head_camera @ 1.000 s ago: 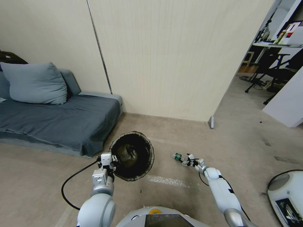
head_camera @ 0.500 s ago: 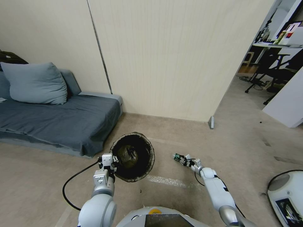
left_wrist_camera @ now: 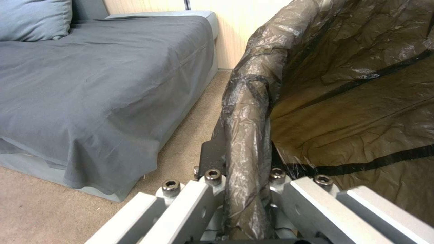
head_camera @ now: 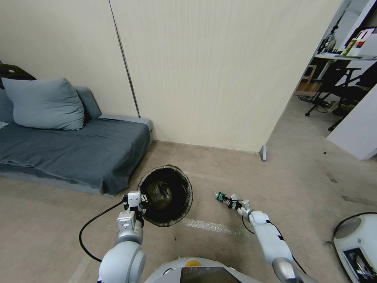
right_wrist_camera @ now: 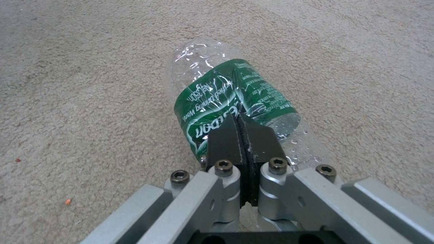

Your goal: Pick up the trash bin, then pick up the garbage from the floor and place it into the trash bin.

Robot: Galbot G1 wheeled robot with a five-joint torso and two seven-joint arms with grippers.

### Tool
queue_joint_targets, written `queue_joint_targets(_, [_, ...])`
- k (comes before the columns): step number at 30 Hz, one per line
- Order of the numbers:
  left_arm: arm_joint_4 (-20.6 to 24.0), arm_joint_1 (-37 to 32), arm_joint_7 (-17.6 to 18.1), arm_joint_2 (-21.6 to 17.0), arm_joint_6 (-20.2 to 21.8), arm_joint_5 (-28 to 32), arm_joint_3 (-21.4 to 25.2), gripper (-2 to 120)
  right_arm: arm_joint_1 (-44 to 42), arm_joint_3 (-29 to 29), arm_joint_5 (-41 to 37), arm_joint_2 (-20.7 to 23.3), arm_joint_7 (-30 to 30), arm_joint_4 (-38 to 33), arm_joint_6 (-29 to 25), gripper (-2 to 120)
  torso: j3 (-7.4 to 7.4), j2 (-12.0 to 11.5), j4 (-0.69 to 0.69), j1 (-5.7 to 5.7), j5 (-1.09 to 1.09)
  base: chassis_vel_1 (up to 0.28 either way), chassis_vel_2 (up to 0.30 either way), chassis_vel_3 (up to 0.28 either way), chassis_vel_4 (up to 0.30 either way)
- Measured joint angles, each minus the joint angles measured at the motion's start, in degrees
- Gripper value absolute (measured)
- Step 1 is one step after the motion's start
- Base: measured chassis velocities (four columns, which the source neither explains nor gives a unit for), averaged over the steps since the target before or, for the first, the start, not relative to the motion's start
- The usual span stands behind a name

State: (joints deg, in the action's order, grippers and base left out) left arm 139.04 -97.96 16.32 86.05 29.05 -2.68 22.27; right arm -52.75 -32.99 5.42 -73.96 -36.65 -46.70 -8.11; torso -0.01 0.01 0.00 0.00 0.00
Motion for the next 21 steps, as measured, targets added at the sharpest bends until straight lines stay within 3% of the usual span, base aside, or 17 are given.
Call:
queue_joint_targets(14, [-0.01, 0.03, -0.04, 0.0, 0.0, 0.01, -0.13, 1, -0.7, -0.08, -1.38, -0.12, 0.48, -1.43, -0.27, 0, 0.01, -0.01, -0.02, 0.0, 0.02, 0.0, 0.0, 0.0, 0.0])
queue_joint_targets(21, [-0.17, 0.17, -0.09, 0.0, -0.02, -0.01, -0.21, 1, -2.63, -0.25, -4.36, -0.33, 1.21, -5.71, -1.39, 0, 0.02, -0.01, -0.01, 0.0, 0.01, 0.0, 0.0, 0.0, 0.0])
